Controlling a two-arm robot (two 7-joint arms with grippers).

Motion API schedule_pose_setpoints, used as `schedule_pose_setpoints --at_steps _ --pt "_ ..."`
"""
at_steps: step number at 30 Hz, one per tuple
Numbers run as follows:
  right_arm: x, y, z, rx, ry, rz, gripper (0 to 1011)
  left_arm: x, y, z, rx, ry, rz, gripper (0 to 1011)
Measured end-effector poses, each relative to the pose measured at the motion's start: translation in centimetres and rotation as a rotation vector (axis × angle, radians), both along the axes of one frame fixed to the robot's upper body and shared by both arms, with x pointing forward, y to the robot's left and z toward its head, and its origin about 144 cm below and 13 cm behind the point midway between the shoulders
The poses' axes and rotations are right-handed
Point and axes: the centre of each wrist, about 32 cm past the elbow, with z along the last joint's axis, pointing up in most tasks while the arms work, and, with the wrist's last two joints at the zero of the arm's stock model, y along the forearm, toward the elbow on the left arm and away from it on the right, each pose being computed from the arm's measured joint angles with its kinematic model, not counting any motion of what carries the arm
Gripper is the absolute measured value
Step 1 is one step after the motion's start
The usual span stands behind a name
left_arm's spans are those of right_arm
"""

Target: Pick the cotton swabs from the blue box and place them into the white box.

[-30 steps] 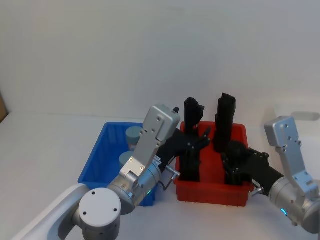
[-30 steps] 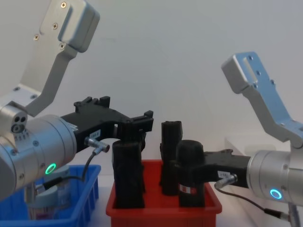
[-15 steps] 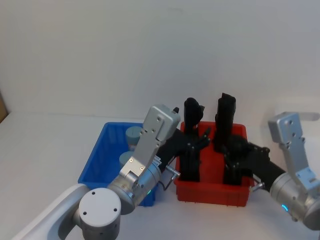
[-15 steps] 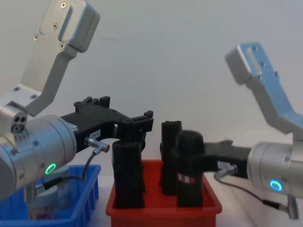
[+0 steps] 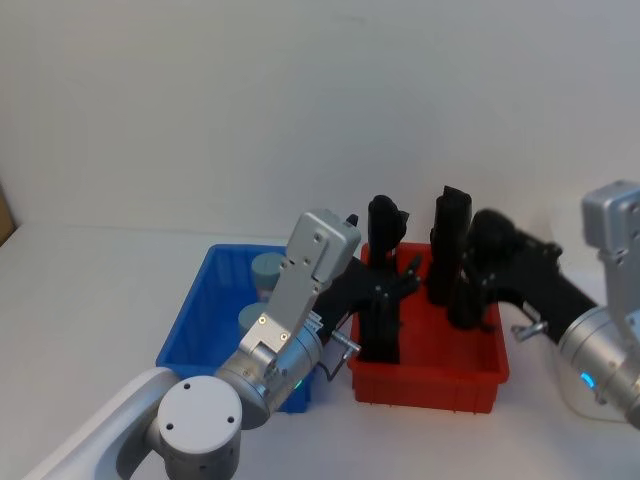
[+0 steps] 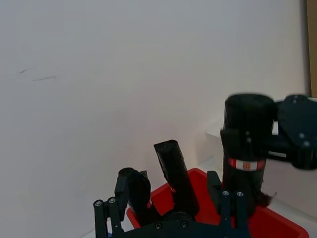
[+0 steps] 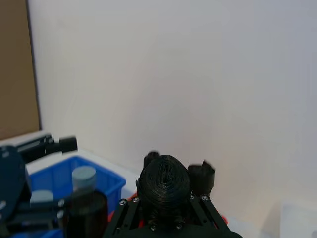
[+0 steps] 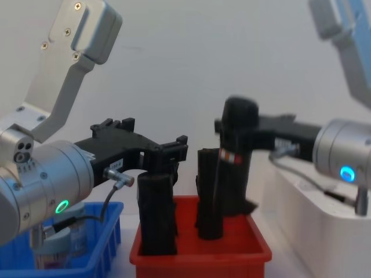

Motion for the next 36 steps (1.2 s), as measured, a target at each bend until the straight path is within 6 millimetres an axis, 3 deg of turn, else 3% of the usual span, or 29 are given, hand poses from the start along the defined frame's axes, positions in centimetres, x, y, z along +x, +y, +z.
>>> schedule_pose_setpoints --at_steps 13,20,36 --pt "-0.1 -1.7 3.2 0.045 -0.177 -0.085 344 0.0 0.0 0.0 0.000 0.000 0.000 1000" --pt "-0.3 -3.7 4.7 0.036 -0.259 -0.176 344 0.0 0.0 0.0 0.000 0.000 0.000 1000" --pt "-0.4 -7.5 4.1 -0.016 -0.240 -0.324 344 0.0 0.0 0.0 0.000 0.000 0.000 1000"
